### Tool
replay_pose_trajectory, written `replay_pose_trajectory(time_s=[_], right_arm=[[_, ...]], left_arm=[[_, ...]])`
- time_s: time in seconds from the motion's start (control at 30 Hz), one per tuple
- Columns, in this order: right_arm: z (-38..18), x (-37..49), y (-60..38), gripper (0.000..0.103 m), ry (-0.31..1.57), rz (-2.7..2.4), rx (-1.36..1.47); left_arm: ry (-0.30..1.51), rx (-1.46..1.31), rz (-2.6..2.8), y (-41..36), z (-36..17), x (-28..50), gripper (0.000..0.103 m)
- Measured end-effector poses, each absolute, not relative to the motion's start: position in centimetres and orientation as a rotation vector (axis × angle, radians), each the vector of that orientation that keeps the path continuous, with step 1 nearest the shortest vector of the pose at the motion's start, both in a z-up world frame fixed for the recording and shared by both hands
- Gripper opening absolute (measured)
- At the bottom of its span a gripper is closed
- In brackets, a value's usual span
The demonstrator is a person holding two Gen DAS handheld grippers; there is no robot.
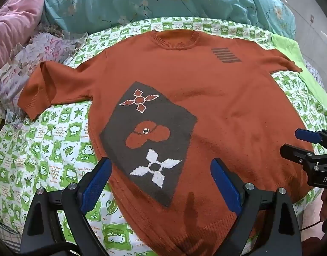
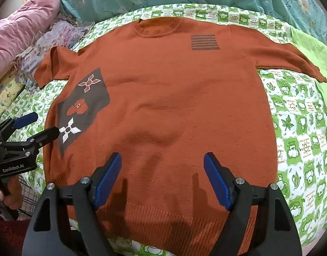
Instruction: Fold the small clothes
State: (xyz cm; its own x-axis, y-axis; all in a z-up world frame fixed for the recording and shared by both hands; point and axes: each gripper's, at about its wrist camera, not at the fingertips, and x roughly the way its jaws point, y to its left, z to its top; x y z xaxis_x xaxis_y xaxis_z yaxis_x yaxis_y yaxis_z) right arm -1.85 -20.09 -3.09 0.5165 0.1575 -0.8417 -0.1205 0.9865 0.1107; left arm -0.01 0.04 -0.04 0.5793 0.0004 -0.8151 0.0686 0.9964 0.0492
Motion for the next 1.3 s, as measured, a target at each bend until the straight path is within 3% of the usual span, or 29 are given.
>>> replay_pose_trajectory(time_s=[1.3], right_arm=[[-2.8, -1.1, -19.6, 0.08, 0.993, 0.172, 0.055]], left_arm=[[0.927, 0.063, -0.034, 0.5, -0.6, 0.9, 0.094]])
